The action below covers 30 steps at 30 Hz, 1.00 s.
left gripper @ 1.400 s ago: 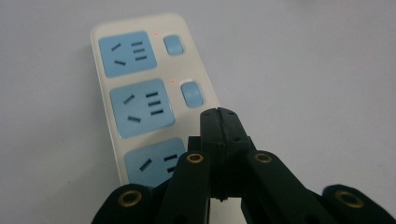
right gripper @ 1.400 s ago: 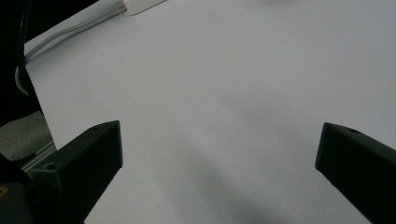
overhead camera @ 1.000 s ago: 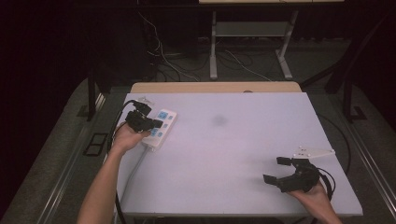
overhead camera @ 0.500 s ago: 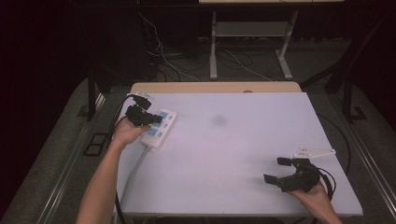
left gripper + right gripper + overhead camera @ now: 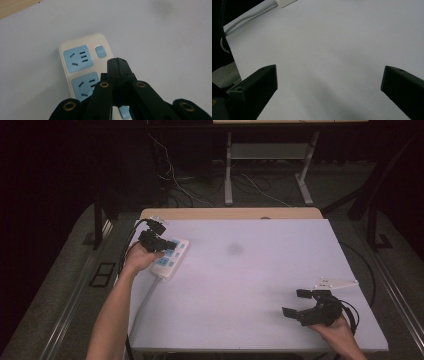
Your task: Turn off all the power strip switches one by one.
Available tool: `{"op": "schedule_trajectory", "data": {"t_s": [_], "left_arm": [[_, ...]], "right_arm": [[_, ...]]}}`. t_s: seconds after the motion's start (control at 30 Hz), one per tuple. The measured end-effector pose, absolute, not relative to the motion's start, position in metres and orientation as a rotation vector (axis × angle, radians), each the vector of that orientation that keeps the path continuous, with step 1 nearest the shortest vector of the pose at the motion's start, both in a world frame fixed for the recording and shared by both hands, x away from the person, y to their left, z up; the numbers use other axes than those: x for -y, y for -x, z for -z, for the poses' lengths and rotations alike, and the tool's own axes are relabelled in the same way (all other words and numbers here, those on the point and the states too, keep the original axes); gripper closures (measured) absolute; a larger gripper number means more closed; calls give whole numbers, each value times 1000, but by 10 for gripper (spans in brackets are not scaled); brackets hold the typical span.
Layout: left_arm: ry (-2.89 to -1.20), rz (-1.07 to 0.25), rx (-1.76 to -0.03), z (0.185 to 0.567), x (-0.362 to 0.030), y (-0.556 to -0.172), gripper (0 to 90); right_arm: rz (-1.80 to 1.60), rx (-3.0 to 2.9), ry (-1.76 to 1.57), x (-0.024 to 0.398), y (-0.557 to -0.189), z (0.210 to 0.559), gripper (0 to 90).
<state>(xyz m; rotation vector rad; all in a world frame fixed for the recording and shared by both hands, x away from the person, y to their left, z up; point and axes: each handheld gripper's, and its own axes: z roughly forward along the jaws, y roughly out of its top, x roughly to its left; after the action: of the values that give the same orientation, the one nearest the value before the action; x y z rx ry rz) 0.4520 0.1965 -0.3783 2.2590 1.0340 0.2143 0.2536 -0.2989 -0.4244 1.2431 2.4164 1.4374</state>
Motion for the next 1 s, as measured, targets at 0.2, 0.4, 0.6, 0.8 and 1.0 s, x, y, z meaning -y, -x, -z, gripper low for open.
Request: {"op": "schedule_trajectory", "data": {"t_s": [0.2, 0.4, 0.6, 0.8, 1.0], "left_arm": [[-2275, -218, -1032, 382, -197, -454, 897], [-2295, -205, -1033, 389, -190, -458, 897], [-2327, -210, -1033, 394, -185, -459, 897], [-2350, -206, -1027, 397, -185, -460, 897], [-2356, -200, -1044, 401, -188, -458, 897]], "right_arm": [[-1442, -2409, -1242, 300, -254, 424, 5], [-1433, -2413, -1240, 299, -254, 425, 5], [-1442, -2403, -1242, 301, -254, 425, 5], [-1439, -2404, -1240, 301, -253, 425, 5], [-1441, -2395, -1244, 303, -253, 424, 5]]}}
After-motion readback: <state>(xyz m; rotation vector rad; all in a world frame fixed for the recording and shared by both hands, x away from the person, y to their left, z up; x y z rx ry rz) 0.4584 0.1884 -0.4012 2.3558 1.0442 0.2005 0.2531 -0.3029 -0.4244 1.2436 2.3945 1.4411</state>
